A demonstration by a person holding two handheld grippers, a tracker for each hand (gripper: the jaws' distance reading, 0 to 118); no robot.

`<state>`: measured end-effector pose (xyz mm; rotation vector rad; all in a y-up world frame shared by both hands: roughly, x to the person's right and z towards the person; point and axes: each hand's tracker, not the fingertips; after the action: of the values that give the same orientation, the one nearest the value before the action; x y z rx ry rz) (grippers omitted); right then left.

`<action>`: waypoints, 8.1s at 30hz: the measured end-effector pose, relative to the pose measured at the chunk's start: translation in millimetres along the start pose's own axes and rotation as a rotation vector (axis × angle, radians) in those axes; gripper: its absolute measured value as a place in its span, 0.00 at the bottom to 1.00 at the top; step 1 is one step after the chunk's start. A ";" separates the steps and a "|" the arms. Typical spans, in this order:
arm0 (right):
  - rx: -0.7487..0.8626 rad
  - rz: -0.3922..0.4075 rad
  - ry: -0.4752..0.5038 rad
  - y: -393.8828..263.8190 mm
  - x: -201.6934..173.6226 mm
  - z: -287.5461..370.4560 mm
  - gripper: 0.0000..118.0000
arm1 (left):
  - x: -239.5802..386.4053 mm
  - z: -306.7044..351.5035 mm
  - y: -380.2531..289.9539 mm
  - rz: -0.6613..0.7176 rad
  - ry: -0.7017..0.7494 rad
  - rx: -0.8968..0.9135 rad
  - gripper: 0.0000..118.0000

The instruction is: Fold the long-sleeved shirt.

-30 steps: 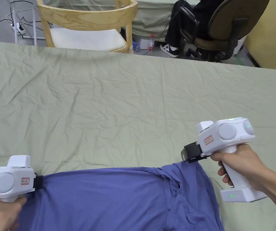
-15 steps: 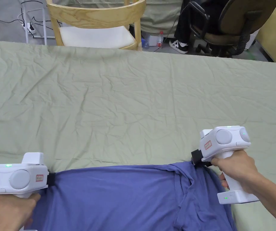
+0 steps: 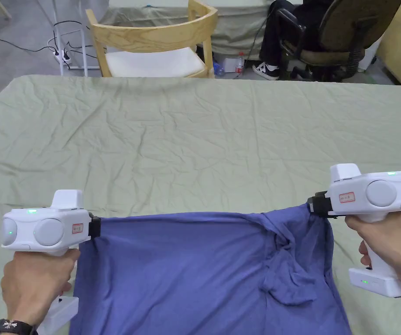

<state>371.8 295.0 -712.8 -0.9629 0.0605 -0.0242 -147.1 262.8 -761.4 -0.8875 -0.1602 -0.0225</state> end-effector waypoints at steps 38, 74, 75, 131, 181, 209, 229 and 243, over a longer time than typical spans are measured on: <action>-0.197 -0.032 0.057 -223.1 -13.2 59.3 0.16 | 2.6 75.8 -195.6 -0.170 -0.001 -0.393 0.21; 0.356 0.048 0.086 -202.6 -142.9 182.0 0.00 | -21.2 217.1 -161.9 0.099 -0.248 0.041 0.00; 0.346 0.062 0.086 -201.6 -146.0 180.4 0.00 | -33.9 208.8 -157.3 0.120 -0.318 -0.003 0.00; 0.159 0.056 0.090 -193.0 -164.3 111.5 0.00 | -63.0 12.4 -169.5 0.101 -0.627 -0.401 0.08; 0.285 -0.330 0.032 -256.2 -24.2 144.2 0.00 | 236.9 40.8 -56.5 -0.172 -0.733 -0.580 0.07; 0.266 -0.353 -0.009 -263.7 -12.2 150.3 0.00 | 368.5 7.3 -72.6 -0.207 -0.648 -0.624 0.53; 0.263 -0.301 -0.007 -253.5 -34.1 153.6 0.00 | 219.2 118.1 -69.2 -0.297 -0.541 -0.129 0.01; 0.262 -0.276 -0.005 -251.2 -45.3 156.3 0.00 | 208.4 39.9 -109.7 -0.270 -0.521 -0.284 0.00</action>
<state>337.9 281.9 -415.7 -0.7033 -0.0796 -0.2780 44.1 234.1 -621.3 -1.1365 -0.7786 -0.0664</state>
